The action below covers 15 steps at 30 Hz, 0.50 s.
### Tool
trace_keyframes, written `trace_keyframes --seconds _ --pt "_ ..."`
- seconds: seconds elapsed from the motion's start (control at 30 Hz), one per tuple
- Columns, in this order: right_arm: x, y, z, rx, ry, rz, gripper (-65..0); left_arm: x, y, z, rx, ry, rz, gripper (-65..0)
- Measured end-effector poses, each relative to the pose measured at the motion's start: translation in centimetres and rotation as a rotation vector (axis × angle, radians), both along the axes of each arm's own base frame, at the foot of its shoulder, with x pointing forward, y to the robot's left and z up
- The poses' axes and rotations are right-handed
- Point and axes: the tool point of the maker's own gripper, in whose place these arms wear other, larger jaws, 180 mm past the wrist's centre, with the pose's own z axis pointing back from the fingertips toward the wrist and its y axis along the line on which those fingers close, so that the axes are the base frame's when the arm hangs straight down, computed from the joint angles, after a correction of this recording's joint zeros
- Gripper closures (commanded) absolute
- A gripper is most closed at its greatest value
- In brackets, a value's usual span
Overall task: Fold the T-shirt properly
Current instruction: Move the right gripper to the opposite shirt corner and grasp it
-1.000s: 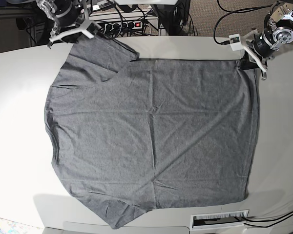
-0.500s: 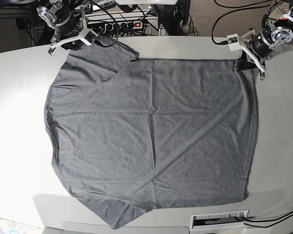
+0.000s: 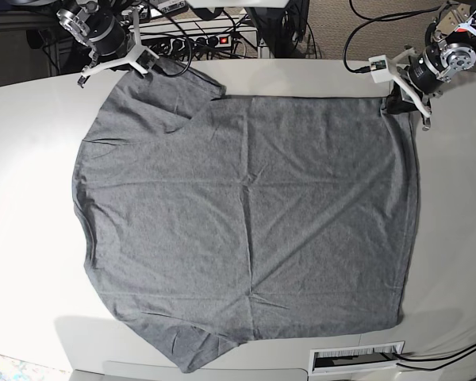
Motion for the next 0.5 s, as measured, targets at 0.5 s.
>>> trace_keyframes --seconds 0.5 --pt "-0.6 2.6 3.0 0.062 -0.032 0.019 0.0 0.0 0.0 0.0 -0.01 0.006 0.009 0.0"
